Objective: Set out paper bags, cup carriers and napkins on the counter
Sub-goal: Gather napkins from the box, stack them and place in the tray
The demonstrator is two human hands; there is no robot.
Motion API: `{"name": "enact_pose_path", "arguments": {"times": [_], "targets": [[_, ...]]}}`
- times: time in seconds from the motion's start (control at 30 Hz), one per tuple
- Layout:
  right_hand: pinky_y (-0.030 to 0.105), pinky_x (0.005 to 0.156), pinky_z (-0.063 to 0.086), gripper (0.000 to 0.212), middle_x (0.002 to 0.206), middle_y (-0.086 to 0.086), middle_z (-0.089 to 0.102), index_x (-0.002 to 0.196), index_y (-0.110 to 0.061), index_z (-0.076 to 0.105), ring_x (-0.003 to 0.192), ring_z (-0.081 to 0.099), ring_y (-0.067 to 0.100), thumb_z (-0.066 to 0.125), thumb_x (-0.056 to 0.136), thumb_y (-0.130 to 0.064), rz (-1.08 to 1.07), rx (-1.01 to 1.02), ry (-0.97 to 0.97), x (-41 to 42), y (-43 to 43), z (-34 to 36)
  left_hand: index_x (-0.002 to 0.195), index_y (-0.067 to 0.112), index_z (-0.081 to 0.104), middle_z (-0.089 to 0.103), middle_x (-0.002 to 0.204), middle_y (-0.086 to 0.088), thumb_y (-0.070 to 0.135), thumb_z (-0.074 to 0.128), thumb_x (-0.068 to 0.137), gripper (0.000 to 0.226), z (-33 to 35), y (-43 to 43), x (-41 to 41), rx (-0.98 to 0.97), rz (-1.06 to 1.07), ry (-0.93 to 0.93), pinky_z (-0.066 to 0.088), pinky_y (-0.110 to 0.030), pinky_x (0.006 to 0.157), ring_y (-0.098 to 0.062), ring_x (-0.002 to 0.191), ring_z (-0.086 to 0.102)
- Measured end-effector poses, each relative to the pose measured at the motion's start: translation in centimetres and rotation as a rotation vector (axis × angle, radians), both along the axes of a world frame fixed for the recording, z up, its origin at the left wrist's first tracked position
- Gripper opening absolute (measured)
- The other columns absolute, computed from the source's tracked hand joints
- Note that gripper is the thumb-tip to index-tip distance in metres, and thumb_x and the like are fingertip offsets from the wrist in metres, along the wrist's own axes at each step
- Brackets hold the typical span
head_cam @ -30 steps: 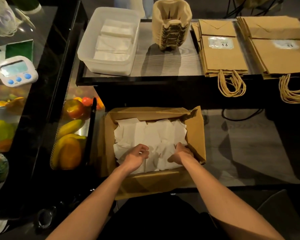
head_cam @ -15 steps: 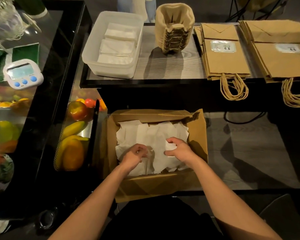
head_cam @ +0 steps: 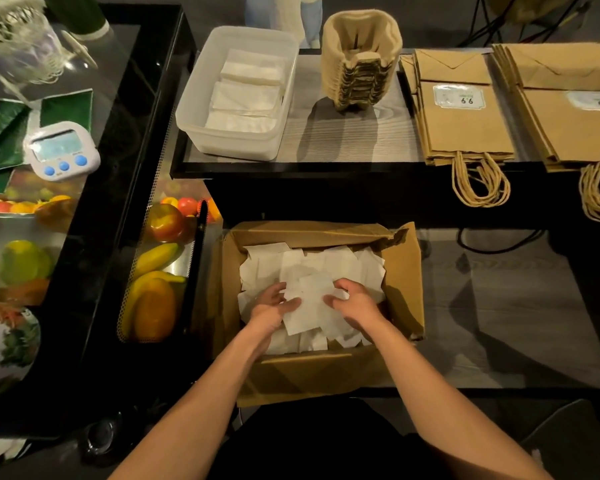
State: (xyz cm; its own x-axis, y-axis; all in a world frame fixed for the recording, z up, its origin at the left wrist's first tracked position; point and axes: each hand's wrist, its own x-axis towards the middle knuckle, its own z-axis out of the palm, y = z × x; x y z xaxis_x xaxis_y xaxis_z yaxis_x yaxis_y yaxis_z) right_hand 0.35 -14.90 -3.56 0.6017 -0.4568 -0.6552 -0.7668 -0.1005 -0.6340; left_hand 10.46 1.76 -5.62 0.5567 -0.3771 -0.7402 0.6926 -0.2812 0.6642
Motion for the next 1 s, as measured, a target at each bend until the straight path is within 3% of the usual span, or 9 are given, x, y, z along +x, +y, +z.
{"name": "enact_pose_path", "arguments": {"times": [0.07,0.17,0.23,0.37,0.53,0.63,0.7,0.8,1.0], "targets": [[0.027,0.082,0.053,0.045,0.148,0.005,0.048,0.143,-0.023,0.05,0.122,0.053,0.026,0.064,0.1,-0.03,-0.034,-0.012,0.009,-0.3,-0.1,-0.2,0.134,0.019,0.059,0.065,0.123,-0.001,0.001,0.078,0.086,0.055,-0.3,0.0,0.1,0.017,0.016,-0.067,0.061,-0.032,0.079,-0.02,0.109,0.065],[0.021,0.071,0.045,0.044,0.146,0.004,0.05,0.141,-0.023,0.052,0.117,0.051,0.023,0.065,0.099,-0.031,-0.093,0.007,-0.017,-0.6,-0.4,0.0,0.135,0.023,0.058,0.063,0.124,0.006,0.003,0.076,0.089,0.054,-0.9,0.1,0.2,0.108,-0.031,-0.181,0.054,-0.021,0.068,-0.014,0.109,0.063],[0.019,0.07,0.043,0.043,0.147,0.001,0.049,0.139,-0.026,0.055,0.123,0.05,0.024,0.067,0.098,-0.028,-0.089,0.055,-0.045,-0.8,-0.6,0.1,0.137,0.027,0.056,0.061,0.128,0.01,0.009,0.077,0.09,0.055,-1.2,0.0,0.3,0.21,-0.12,-0.254,0.052,-0.021,0.073,-0.016,0.117,0.06],[0.026,0.092,0.042,0.037,0.148,-0.002,0.05,0.127,-0.034,0.061,0.137,0.044,0.025,0.073,0.094,-0.021,-0.063,0.136,-0.112,-0.7,-0.6,0.5,0.142,0.026,0.05,0.047,0.139,0.011,0.032,0.072,0.095,0.052,-0.3,-0.3,-0.4,0.324,-0.192,-0.42,0.05,-0.042,0.105,-0.019,0.129,0.047],[0.029,0.099,0.037,0.034,0.142,-0.005,0.055,0.116,-0.036,0.064,0.137,0.044,0.017,0.074,0.092,-0.014,-0.045,0.162,-0.21,0.0,0.1,1.0,0.13,0.019,0.063,0.043,0.148,0.003,0.037,0.064,0.099,0.036,1.7,-1.3,-1.0,0.194,-0.102,-0.605,0.039,-0.013,0.093,-0.016,0.137,0.041],[0.028,0.098,0.036,0.038,0.133,-0.009,0.059,0.116,-0.033,0.066,0.129,0.046,0.011,0.076,0.089,-0.008,-0.079,0.228,-0.291,0.4,0.3,1.5,0.138,0.021,0.057,0.049,0.144,0.001,0.046,0.063,0.097,0.048,2.3,-1.9,-1.1,0.185,-0.036,-0.443,0.043,-0.023,0.089,-0.016,0.126,0.047],[0.027,0.097,0.041,0.041,0.13,-0.01,0.061,0.116,-0.034,0.066,0.126,0.05,0.011,0.077,0.087,-0.006,-0.086,0.278,-0.325,0.5,0.5,1.5,0.14,0.02,0.055,0.059,0.138,-0.003,0.055,0.065,0.091,0.061,2.7,-2.2,-1.1,0.059,0.07,-0.123,0.049,-0.04,0.099,-0.022,0.122,0.055],[0.035,0.103,0.05,0.047,0.132,-0.007,0.061,0.118,-0.035,0.064,0.128,0.054,0.015,0.079,0.085,-0.005,-0.061,0.296,-0.315,0.8,0.6,1.4,0.132,0.013,0.062,0.071,0.124,-0.014,0.041,0.064,0.096,0.045,3.0,-2.0,-0.7,-0.205,0.191,0.312,0.054,-0.047,0.1,-0.033,0.118,0.065],[0.017,0.077,0.045,0.033,0.123,-0.006,0.062,0.118,-0.024,0.065,0.121,0.056,0.016,0.074,0.09,-0.008,-0.113,0.092,-0.208,0.3,0.5,1.0,0.138,0.007,0.056,0.068,0.127,-0.014,0.015,0.062,0.101,0.038,1.1,-1.4,-0.2,-0.085,0.288,0.189,0.058,-0.049,0.096,-0.032,0.112,0.067]]}}
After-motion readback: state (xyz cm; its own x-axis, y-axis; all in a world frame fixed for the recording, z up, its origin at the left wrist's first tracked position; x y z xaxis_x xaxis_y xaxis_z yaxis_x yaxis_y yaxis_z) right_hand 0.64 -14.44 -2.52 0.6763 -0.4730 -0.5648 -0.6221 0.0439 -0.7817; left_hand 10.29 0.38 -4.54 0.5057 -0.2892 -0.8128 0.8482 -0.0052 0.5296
